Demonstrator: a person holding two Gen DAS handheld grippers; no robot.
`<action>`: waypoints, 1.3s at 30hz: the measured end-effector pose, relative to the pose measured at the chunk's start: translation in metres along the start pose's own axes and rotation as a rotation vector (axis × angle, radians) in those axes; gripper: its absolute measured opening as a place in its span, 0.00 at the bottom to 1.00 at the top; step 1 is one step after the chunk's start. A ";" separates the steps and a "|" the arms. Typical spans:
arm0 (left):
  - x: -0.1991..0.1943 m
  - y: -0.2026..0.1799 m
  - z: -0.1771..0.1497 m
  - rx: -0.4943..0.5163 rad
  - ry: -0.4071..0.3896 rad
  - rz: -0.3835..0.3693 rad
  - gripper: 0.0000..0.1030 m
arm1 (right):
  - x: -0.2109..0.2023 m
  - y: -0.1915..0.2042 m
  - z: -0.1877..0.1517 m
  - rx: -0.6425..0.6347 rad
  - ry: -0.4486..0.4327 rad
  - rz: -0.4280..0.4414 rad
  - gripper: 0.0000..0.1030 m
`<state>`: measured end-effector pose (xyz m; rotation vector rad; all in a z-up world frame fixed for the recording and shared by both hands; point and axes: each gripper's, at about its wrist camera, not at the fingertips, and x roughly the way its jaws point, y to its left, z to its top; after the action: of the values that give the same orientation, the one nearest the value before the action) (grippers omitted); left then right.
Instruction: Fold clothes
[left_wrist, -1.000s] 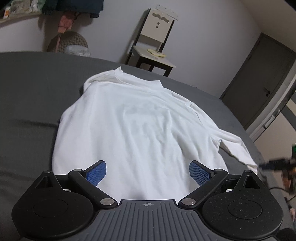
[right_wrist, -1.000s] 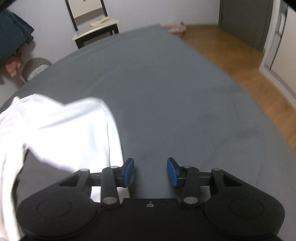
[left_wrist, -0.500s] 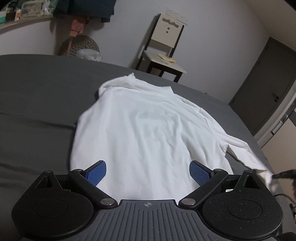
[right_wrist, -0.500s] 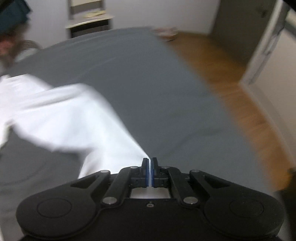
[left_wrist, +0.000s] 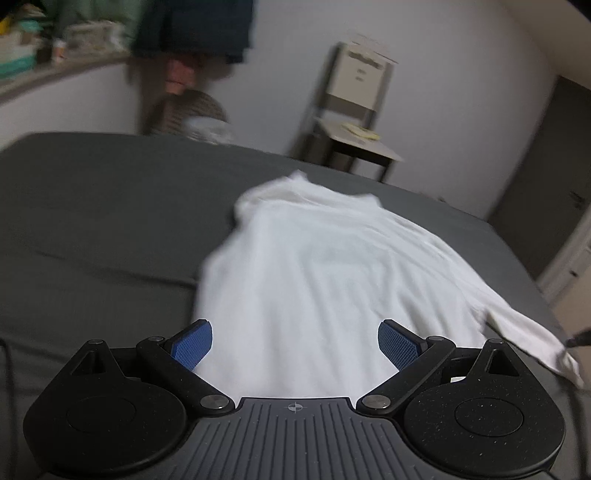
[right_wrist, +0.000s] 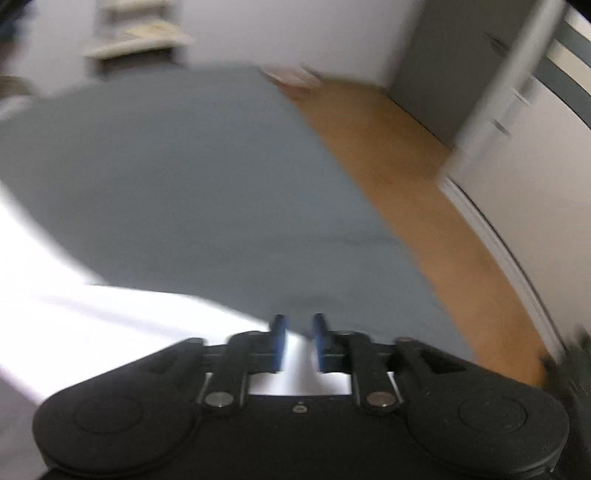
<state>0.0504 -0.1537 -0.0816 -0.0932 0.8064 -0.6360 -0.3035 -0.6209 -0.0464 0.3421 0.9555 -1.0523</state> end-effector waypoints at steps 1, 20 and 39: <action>-0.001 0.003 0.002 -0.007 -0.004 0.013 0.94 | -0.021 0.028 -0.006 -0.065 -0.032 0.080 0.32; -0.012 0.101 0.009 -0.391 0.068 -0.019 1.00 | -0.276 0.434 -0.267 -1.083 -0.204 0.907 0.64; 0.014 0.108 0.003 -0.404 0.173 -0.073 1.00 | -0.252 0.437 -0.236 -0.717 -0.224 0.763 0.10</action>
<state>0.1133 -0.0745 -0.1219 -0.4416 1.0960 -0.5477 -0.0887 -0.1070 -0.0609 -0.0261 0.8295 -0.0209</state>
